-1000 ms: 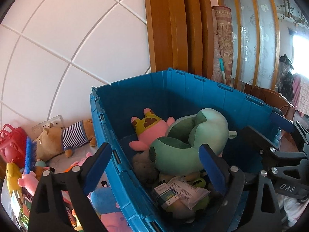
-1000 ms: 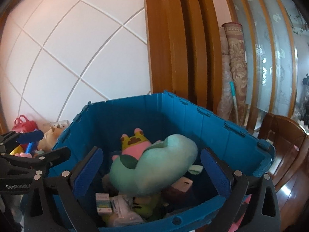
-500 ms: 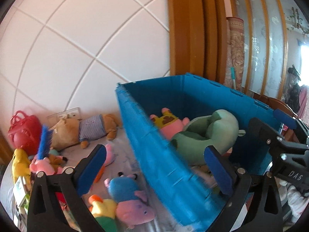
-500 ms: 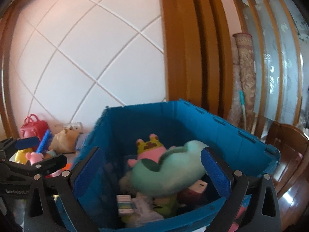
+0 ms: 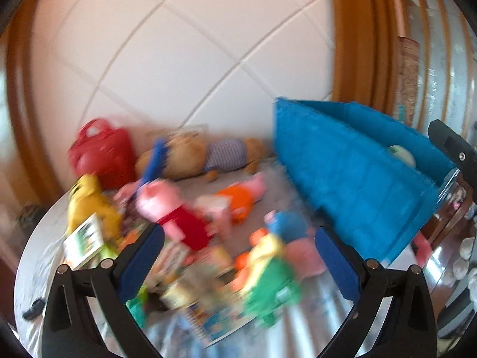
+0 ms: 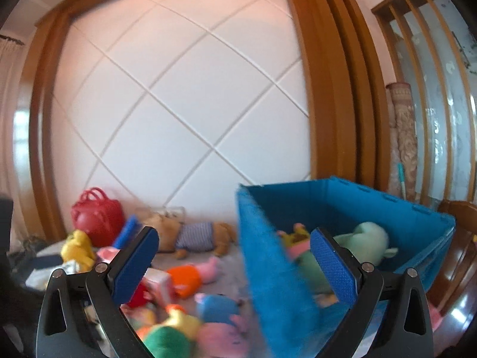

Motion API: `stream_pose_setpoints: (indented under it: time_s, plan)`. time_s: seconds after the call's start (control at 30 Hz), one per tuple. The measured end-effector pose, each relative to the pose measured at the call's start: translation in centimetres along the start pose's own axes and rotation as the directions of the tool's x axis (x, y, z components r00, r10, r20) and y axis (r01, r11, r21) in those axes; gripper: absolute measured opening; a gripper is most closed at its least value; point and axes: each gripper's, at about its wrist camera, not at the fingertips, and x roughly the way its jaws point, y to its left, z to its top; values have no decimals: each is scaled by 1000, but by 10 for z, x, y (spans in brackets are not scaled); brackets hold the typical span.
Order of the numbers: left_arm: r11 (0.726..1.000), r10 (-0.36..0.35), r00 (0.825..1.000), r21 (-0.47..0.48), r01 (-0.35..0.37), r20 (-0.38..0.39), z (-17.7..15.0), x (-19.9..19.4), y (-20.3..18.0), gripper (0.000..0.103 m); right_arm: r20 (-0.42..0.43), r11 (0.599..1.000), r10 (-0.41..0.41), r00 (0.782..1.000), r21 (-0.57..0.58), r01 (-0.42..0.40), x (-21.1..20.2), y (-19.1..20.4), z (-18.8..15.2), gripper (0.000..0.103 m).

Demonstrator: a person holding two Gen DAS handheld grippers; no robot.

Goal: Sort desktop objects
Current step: 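Withdraw both grippers from the crate back over the table, then move the left gripper to the lion-print wipe pack while the right approaches the lime-green packet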

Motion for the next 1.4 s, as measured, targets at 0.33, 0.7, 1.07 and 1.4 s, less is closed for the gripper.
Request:
stream_pose_setpoints:
  time_s: [0.33,0.7,1.07,1.4]
  plan:
    - [973,187,971,-110,-204,-149,-75,-16,145,103,-225,983,176,958,-4,-182,27,135,-58,103]
    - [940,234,933,-180,-289,-273,-115,22,184,103,-385,991,135,913,31,-134,76,131,-118,103]
    - [941,218,902,-166,-296,-373,-138,86,179,103,-506,992,126,853,64,-108,111,100,-162,103]
    - [938,216,907,-180,-295,-362,-147,124,197,96,-480,962,267,835,83,-260,130,168,-153,80]
